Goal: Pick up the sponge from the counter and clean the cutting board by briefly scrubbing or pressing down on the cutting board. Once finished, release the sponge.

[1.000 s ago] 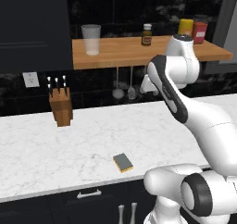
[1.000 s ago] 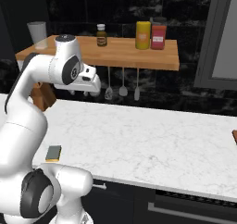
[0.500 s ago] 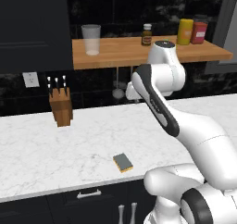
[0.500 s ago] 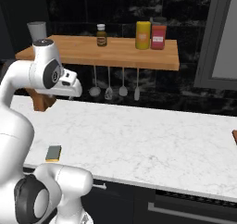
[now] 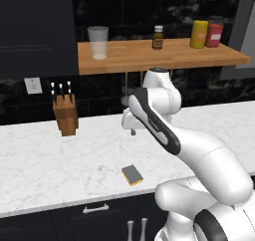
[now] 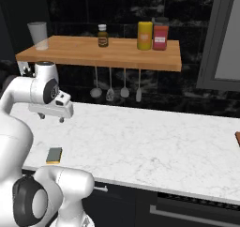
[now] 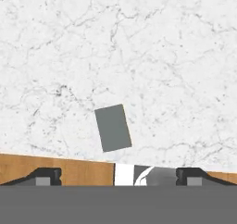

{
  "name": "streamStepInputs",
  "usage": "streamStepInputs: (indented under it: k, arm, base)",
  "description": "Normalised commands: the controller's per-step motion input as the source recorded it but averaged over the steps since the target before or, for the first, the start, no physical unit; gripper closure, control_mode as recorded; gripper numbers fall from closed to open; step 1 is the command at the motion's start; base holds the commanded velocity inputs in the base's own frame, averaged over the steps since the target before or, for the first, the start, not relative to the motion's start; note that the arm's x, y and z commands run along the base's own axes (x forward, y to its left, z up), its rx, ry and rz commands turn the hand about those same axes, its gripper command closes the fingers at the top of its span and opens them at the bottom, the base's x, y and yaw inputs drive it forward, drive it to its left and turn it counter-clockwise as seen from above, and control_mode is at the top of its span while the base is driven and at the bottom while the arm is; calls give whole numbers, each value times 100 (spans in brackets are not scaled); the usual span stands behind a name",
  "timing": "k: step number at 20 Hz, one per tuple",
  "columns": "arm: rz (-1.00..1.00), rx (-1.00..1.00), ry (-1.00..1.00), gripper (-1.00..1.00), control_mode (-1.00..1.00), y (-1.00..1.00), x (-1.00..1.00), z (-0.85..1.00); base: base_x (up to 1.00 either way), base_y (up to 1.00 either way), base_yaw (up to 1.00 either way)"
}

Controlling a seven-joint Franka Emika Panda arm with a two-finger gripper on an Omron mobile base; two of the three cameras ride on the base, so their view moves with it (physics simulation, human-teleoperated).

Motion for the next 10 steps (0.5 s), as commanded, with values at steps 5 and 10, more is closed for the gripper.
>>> streamStepInputs:
  k: [5,10]
  arm:
    - [4,-13,24,-100,-100,26,-18,-90]
    - [2,-33,8,-100,-100,24,-35,-79]
  base:
    - [0,0,0]
    - [0,0,0]
